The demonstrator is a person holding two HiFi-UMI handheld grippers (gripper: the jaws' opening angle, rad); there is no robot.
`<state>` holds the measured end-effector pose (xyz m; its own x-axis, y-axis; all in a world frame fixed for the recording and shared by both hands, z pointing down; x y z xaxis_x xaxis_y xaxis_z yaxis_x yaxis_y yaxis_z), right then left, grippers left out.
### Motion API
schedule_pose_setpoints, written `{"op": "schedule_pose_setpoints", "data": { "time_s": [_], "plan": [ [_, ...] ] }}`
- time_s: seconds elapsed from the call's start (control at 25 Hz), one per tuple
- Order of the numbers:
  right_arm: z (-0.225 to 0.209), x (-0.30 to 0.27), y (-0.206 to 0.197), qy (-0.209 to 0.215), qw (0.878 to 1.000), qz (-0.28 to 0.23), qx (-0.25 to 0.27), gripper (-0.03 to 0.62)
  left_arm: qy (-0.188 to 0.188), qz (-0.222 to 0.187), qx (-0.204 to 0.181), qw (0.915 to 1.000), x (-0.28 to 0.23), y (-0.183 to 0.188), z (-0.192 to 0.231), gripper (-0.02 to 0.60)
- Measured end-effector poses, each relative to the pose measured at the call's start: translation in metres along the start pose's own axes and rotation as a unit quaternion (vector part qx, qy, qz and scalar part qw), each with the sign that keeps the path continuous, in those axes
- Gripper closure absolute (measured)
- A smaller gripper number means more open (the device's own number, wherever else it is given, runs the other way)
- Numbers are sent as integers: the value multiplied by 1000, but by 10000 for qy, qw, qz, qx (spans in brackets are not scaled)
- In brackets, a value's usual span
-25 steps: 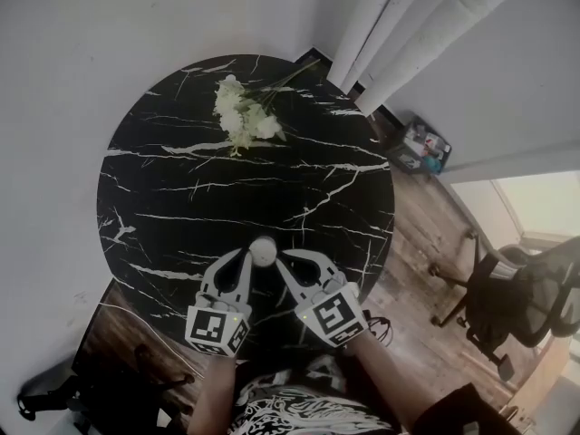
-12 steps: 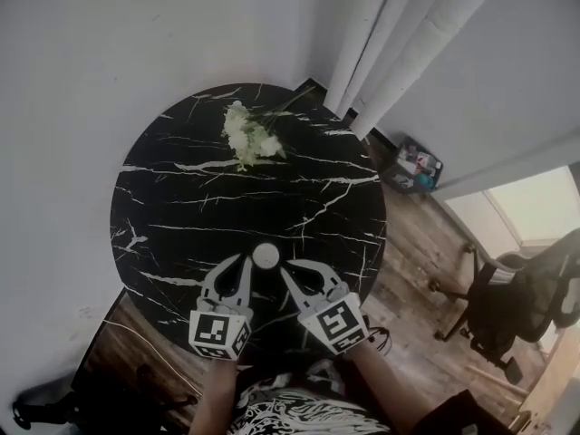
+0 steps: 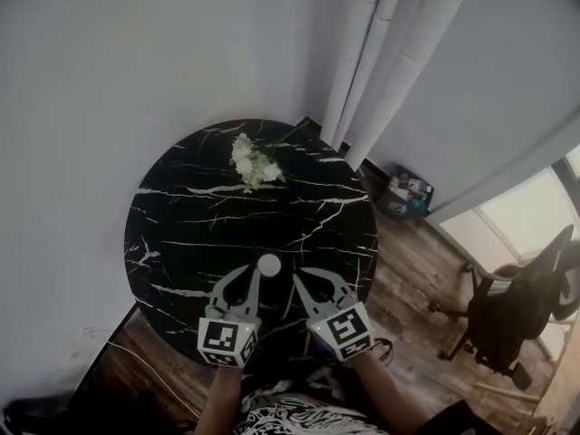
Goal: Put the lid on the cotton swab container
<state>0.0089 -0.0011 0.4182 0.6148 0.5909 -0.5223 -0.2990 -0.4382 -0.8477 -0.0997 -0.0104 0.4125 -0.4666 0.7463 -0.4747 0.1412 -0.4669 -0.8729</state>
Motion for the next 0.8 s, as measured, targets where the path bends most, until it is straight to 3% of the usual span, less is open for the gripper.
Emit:
{"op": "schedule_pose_setpoints", "data": {
  "time_s": [0.2, 0.8],
  "plan": [
    [5, 16, 9, -164, 9997, -149, -37, 576, 13, -100, -153, 9998, 12, 9, -5, 568],
    [18, 37, 14, -520, 9984, -208, -31, 576, 296, -180, -26, 9994, 41, 16, 3, 568]
  ]
}}
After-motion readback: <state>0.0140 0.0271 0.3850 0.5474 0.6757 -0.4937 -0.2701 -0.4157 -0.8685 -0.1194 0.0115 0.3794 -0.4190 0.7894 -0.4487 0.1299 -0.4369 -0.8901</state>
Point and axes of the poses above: the fingertips, and each gripper's own axes: x backward along the fingers, z to its left, y out of its top, the point moved 3 cm from there along x, backward along the fingers, and after that the axes turned 10 degrees about z, right-handed, at the moved point
